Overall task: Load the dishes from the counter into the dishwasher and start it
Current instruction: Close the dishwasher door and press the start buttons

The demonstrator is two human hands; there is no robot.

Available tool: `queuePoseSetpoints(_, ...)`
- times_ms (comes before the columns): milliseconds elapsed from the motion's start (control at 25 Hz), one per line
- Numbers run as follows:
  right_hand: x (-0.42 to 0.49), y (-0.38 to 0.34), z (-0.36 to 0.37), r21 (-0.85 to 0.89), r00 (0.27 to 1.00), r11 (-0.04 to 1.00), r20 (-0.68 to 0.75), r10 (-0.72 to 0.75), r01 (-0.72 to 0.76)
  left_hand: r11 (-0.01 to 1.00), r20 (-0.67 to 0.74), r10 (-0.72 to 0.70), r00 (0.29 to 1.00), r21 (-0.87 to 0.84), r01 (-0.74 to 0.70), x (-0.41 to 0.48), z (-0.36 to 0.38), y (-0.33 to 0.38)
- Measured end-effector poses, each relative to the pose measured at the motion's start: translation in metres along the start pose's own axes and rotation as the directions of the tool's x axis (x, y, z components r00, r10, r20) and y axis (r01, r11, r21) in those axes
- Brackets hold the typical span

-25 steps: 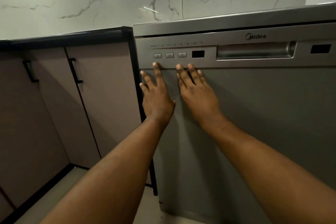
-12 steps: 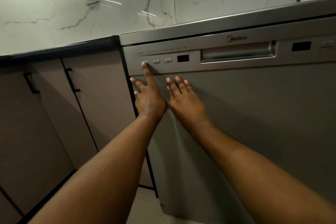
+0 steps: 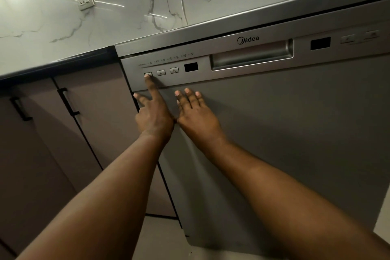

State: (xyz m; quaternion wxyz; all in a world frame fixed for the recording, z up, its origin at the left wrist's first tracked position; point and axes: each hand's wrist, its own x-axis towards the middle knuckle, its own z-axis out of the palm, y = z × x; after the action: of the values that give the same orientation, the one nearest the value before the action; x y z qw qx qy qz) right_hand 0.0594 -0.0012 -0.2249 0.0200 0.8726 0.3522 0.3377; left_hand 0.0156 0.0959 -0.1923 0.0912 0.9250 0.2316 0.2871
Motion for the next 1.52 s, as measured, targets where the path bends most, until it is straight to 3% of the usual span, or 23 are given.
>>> queuePoseSetpoints(320, 0.0, -0.003, -0.003, -0.002, 1.0, 1.0, 0.004, 0.006, -0.006, 0.996, 0.005, 0.008, 1.0, -0.093, -0.007, -0.011, 0.01, -0.001)
queuePoseSetpoints(680, -0.004, 0.0, -0.008, 0.017, 0.999, 1.0, 0.033, -0.011, 0.01, 1.0, 0.044, 0.002, 0.999, 0.019, -0.003, -0.006, 0.011, 0.004)
queuePoseSetpoints(1520, -0.005, -0.002, -0.013, -0.002, 0.998, 1.0, 0.063, -0.006, 0.007, 0.995, 0.006, 0.033, 0.999, 0.093, -0.034, -0.004, 0.016, 0.0)
